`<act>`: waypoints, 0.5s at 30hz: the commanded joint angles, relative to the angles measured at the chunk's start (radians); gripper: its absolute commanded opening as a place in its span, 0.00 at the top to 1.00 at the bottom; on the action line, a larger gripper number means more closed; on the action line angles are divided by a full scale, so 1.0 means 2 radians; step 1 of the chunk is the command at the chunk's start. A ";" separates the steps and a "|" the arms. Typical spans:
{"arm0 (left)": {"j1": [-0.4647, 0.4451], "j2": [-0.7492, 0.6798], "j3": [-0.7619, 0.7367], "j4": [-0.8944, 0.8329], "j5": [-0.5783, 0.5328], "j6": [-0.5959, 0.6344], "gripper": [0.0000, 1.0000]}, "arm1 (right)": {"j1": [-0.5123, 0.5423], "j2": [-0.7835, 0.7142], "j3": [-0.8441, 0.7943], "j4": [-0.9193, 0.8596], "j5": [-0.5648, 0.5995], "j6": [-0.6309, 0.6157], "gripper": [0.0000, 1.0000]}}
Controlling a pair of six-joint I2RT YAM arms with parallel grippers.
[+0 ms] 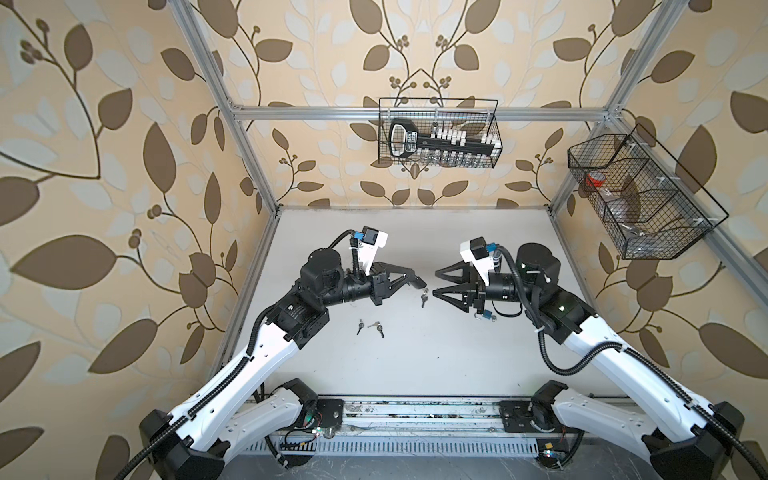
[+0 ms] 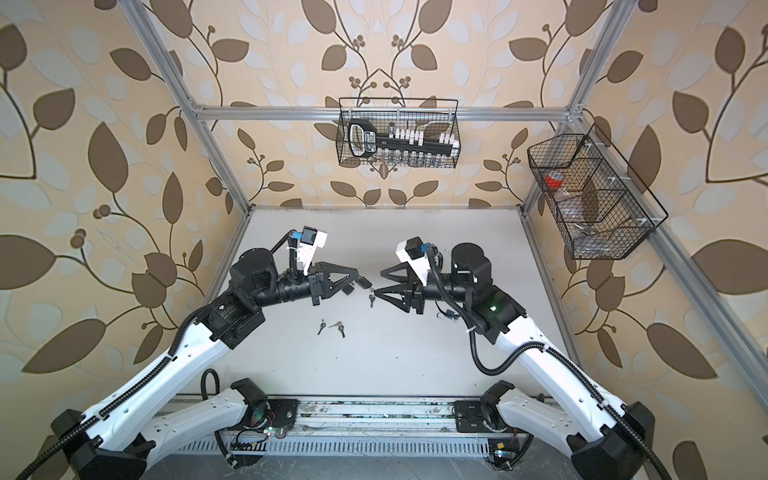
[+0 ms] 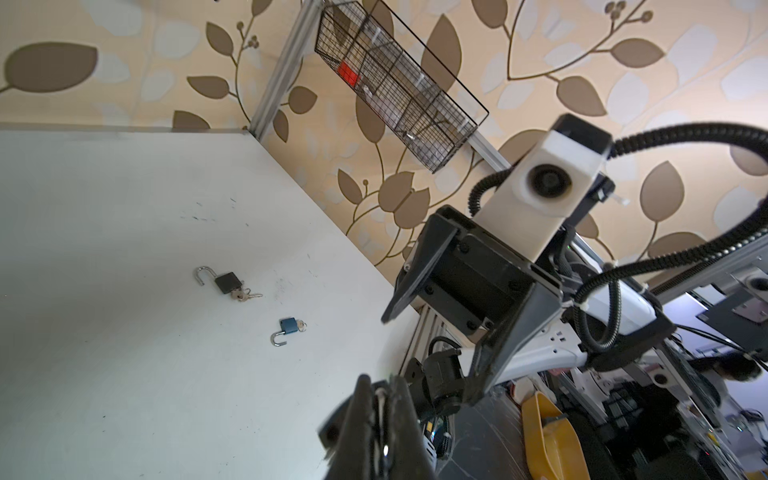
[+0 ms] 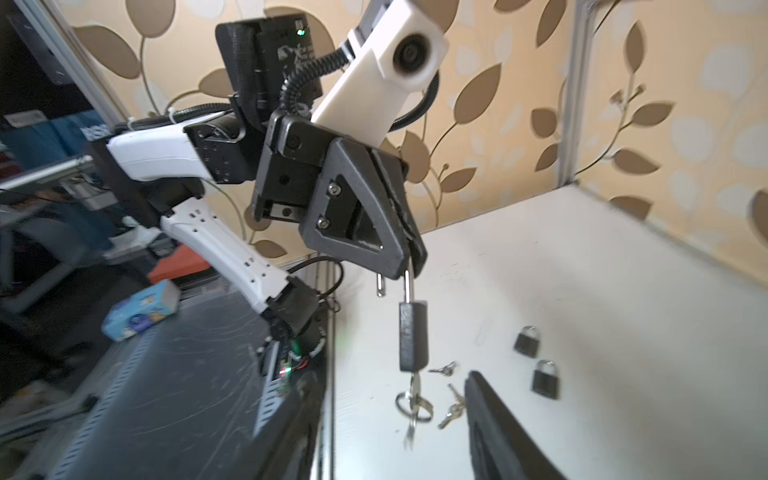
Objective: Lock with the key
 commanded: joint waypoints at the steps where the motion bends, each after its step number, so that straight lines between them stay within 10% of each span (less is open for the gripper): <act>1: -0.001 -0.019 0.004 0.036 -0.042 -0.015 1.00 | 0.000 -0.031 -0.037 0.083 0.109 0.046 0.36; 7: -0.001 -0.016 -0.008 0.084 -0.012 -0.046 1.00 | -0.004 -0.042 -0.057 0.099 0.165 0.107 0.38; 15: -0.002 -0.006 -0.010 0.139 0.032 -0.081 1.00 | -0.014 0.005 -0.100 0.323 0.022 0.271 0.43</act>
